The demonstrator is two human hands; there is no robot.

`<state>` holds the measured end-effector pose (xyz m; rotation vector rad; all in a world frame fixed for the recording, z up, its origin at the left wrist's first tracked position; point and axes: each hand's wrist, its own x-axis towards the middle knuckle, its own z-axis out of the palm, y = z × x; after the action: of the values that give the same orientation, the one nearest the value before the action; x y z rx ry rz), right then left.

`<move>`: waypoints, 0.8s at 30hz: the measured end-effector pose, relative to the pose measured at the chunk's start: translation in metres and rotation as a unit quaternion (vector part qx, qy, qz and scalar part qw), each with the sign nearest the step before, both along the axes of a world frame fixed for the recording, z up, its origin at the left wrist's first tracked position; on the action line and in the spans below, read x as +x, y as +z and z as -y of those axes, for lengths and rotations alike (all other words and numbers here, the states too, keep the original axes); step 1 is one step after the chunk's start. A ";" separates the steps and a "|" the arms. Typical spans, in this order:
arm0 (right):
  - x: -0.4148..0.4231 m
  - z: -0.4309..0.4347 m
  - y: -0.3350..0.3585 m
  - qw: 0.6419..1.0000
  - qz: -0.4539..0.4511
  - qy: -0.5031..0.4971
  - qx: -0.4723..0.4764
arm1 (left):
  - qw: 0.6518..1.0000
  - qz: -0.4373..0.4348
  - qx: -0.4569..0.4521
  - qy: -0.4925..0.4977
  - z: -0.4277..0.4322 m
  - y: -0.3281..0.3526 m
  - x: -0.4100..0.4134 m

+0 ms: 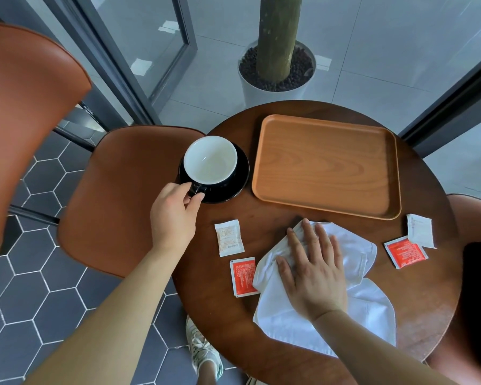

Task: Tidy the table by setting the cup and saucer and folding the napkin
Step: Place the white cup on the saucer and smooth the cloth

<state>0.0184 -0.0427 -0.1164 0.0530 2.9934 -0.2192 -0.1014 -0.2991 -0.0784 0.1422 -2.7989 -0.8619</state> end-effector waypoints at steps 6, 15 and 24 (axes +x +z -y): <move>0.000 0.000 0.000 1.000 -0.006 -0.001 0.000 | 0.999 -0.015 0.039 0.010 -0.004 0.000 0.001; -0.001 -0.001 0.000 1.000 -0.005 -0.001 0.004 | 0.999 -0.031 0.019 -0.013 -0.001 -0.002 -0.001; 0.000 -0.001 -0.002 1.000 -0.009 -0.002 0.000 | 1.000 -0.024 0.008 -0.018 0.003 -0.003 -0.004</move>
<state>0.0180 -0.0414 -0.1187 0.0578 3.0123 -0.2212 -0.1058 -0.3020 -0.0814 0.0726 -2.7579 -0.8844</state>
